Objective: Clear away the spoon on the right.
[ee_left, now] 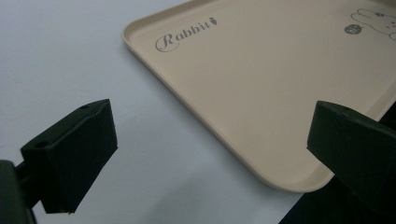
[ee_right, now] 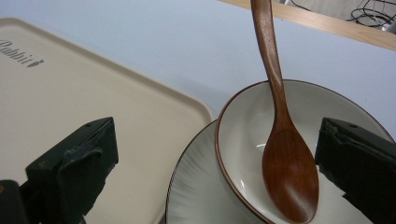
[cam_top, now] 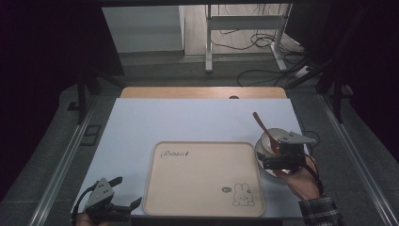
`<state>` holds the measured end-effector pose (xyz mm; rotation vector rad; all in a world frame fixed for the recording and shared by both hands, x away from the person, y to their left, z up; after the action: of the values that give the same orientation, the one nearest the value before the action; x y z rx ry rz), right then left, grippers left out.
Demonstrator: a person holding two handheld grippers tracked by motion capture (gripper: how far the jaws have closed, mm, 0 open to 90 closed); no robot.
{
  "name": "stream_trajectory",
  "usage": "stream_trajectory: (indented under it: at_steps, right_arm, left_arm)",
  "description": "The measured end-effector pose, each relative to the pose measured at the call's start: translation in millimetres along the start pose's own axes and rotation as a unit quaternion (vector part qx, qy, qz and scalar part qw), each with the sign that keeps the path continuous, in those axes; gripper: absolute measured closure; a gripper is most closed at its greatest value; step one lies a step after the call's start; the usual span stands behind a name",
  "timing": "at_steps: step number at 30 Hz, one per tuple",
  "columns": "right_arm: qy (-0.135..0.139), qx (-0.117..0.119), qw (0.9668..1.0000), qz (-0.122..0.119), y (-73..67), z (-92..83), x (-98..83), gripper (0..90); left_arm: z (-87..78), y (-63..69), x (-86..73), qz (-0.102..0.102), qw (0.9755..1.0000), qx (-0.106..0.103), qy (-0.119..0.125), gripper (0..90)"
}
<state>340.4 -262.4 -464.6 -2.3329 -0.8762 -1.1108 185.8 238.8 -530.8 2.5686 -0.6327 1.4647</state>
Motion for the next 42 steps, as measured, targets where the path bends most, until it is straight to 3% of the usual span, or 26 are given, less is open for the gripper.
stream_trajectory:
  at_steps: [18, 30, 42]
  right_arm:
    - [-0.017, -0.005, 0.9998, 0.01, 17.6, 8.8, 20.8, 5.4]
    - [-0.04, -0.019, 0.999, 0.007, 33.2, 17.0, 27.9, 18.0]
    - [-0.057, -0.014, 0.9982, 0.009, 46.2, 27.4, 39.7, 28.2]
  left_arm:
    - [-0.3, 0.0, 0.0, -0.001, 1.0, 0.0, 0.001, 1.2]
    - [-1.2, -1.6, -0.2, -0.01, 0.9999, 0.01, 0.004, 0.3]
    - [-1.5, -1.5, -0.3, -0.007, 0.9999, 0.011, 0.005, 0.3]
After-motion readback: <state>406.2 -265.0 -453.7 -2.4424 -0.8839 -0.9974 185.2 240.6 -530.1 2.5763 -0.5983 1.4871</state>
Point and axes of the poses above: each handheld gripper's, and its own axes: z roughly forward along the jaws, x roughly out of its top, y roughly to its right, the point moved 3 cm from there along z, roughly forward along the jaws, and after that the axes turned 15 degrees about x, right-handed, at the moved point
